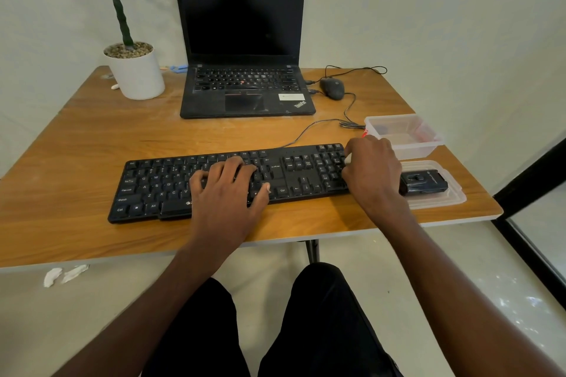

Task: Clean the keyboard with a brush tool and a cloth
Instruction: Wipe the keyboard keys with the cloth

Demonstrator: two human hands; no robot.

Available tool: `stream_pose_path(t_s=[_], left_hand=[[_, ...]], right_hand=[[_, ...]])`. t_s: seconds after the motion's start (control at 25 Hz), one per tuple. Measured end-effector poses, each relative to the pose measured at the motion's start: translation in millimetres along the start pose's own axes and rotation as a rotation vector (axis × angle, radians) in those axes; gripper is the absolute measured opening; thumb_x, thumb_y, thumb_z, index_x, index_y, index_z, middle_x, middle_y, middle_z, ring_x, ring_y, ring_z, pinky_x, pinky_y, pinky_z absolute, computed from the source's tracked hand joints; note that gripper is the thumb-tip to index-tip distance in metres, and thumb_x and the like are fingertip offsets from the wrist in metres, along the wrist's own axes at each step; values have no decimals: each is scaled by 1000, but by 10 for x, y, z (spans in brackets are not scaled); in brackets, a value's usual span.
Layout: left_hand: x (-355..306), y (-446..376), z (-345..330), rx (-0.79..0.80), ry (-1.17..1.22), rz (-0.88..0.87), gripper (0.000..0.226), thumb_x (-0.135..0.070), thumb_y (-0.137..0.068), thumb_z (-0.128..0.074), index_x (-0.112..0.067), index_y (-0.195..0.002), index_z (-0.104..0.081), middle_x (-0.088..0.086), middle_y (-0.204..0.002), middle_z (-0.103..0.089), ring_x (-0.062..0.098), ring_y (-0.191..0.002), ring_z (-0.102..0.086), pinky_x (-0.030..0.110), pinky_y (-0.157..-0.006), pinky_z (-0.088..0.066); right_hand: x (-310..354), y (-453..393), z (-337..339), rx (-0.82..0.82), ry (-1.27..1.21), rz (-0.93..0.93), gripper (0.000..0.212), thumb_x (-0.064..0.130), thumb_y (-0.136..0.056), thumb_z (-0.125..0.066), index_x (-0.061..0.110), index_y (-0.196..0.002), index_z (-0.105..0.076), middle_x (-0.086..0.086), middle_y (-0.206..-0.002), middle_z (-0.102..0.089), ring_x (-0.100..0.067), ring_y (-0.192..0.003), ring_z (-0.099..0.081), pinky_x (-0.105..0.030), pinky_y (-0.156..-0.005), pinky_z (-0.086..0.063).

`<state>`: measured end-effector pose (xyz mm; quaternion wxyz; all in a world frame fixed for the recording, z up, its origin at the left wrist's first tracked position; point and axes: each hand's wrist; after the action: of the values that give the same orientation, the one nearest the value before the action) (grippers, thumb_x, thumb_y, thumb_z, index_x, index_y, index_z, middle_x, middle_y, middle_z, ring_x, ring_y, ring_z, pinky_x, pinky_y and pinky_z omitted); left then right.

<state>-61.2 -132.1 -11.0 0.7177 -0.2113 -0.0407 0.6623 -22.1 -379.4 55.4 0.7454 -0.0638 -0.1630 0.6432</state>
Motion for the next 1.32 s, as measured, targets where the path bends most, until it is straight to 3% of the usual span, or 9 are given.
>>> stream_pose_path(t_s=[0.12, 0.28, 0.4, 0.56, 0.72, 0.84, 1.04, 1.16, 1.32], left_hand=[[-9, 4, 3, -3, 0, 2, 50, -58, -102, -47, -26, -138, -59, -1, -144, -54, 23, -133, -50, 54, -114, -31], [-9, 1, -5, -9, 2, 2, 50, -59, -103, -47, -26, -139, -58, -1, -144, -54, 22, -133, -50, 54, -114, -30], [4, 7, -10, -21, 4, -3, 49, -58, -103, -48, -26, -137, -58, -1, -142, -55, 23, -132, -51, 55, -113, -31], [-1, 2, -16, -11, -3, 1, 49, -58, -102, -48, -26, -137, -58, 0, -143, -55, 23, -133, -50, 54, -112, -31], [8, 11, -18, -11, 0, -5, 48, -57, -103, -49, -26, -138, -58, -1, -144, -54, 23, -133, -49, 53, -113, -29], [10, 15, -14, -14, 7, -16, 48, -58, -104, -46, -26, -139, -57, -1, -144, -54, 22, -133, -49, 53, -113, -28], [9, 11, -8, -19, 1, -23, 53, -60, -102, -39, -26, -138, -58, -1, -143, -55, 22, -131, -50, 53, -112, -29], [3, 13, -25, -27, 4, -20, 54, -60, -101, -39, -25, -136, -59, 0, -141, -56, 24, -130, -52, 55, -112, -30], [13, 18, -32, -34, -6, -35, 51, -59, -103, -40, -25, -137, -58, -1, -142, -56, 22, -130, -52, 53, -113, -30]], right_hand=[[144, 58, 6, 10, -132, 94, 31, 12, -86, -78, 20, -115, -74, -5, -120, -67, -26, -113, -56, -38, -80, -49], [217, 2, 69, 210, -266, 265, 32, 5, -81, -79, 28, -102, -80, 5, -113, -72, -17, -105, -61, -37, -83, -55], [-12, -96, 174, 266, -296, 158, 25, 6, -82, -76, 28, -92, -82, 2, -104, -75, -19, -96, -65, -43, -86, -58], [-132, -147, 187, 122, -173, 26, 18, 13, -86, -75, 26, -96, -83, -6, -101, -75, -24, -91, -67, -43, -79, -59], [-4, -138, 172, 368, -388, 124, 20, 15, -85, -78, 34, -83, -82, 9, -99, -76, -13, -96, -65, -38, -81, -58], [-59, -151, 145, 282, -328, 12, 12, 23, -85, -74, 30, -87, -83, 3, -105, -75, -20, -97, -65, -42, -84, -58], [-89, -111, 156, 98, -71, -69, 24, 24, -88, -68, 18, -110, -78, -12, -107, -73, -33, -98, -67, -39, -75, -48], [-24, -55, 183, 148, -28, -47, 25, 24, -88, -70, 17, -111, -75, -11, -105, -73, -31, -98, -66, -37, -74, -46], [231, 43, 149, 279, -215, 121, 22, 18, -84, -68, 29, -100, -77, 4, -101, -73, -18, -94, -65, -33, -69, -52]])
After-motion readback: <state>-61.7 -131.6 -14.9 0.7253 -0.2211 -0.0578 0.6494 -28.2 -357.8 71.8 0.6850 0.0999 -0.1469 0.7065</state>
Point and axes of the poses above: each hand's wrist, its own y-axis away from the middle knuckle, its own z-axis out of the back of the hand, x = y × z
